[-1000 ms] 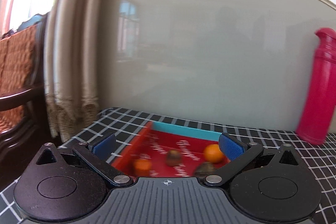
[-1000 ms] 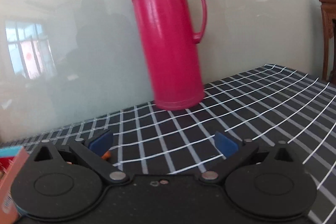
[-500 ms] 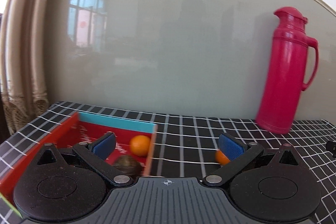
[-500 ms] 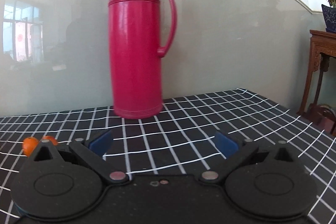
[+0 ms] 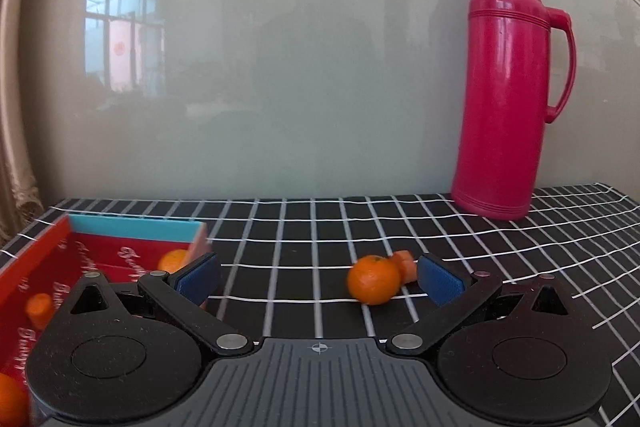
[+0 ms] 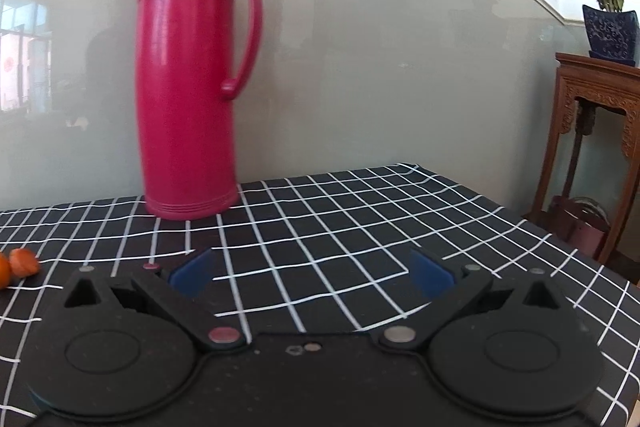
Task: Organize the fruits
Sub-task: 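Move the left tool to the last mandarin and grasp it, then carry the mandarin into the red box and open the left tool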
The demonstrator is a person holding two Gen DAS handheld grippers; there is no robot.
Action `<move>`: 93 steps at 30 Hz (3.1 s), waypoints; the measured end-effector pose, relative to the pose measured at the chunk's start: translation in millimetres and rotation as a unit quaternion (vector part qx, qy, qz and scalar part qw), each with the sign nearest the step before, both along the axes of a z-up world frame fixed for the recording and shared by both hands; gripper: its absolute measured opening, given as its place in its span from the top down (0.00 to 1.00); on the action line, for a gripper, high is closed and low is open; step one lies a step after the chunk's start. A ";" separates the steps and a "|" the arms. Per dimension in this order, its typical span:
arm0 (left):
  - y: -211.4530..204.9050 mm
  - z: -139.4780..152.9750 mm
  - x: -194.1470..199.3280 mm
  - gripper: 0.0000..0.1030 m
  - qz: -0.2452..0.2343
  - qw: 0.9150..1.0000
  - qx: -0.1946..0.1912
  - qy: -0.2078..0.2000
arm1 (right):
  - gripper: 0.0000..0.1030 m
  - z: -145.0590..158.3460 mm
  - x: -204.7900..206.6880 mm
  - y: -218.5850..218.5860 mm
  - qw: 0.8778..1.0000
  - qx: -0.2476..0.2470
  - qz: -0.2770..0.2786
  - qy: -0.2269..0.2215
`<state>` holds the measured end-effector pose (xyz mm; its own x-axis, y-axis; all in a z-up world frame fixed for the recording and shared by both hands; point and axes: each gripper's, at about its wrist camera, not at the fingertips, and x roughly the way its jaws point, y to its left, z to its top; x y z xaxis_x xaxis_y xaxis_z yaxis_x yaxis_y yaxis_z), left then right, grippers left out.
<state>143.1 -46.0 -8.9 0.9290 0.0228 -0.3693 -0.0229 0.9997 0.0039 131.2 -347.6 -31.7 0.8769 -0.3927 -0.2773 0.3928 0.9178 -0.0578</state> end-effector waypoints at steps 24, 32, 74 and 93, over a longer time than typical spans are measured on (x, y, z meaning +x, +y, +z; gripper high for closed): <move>-34.9 -37.0 72.5 0.36 -0.018 0.997 0.003 0.079 | 0.00 -7.0 8.4 -51.4 0.996 -0.015 -0.091 0.018; -47.3 -40.4 83.4 0.58 -0.029 0.995 0.018 0.095 | 0.00 -9.0 8.2 -55.7 0.995 -0.010 -0.096 0.022; 41.1 25.0 -29.1 0.58 -0.002 0.999 0.019 0.034 | 0.00 2.6 31.5 28.3 0.999 0.033 0.005 0.029; 153.4 17.1 -49.1 0.58 0.095 0.994 0.006 0.047 | 0.00 1.0 45.1 104.5 0.997 0.010 0.059 0.041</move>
<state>94.0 107.5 8.2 0.8684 0.1999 -0.4537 -0.2111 0.9771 0.0265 176.3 -243.1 -30.7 0.8909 -0.2813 -0.3566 0.2763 0.9588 -0.0661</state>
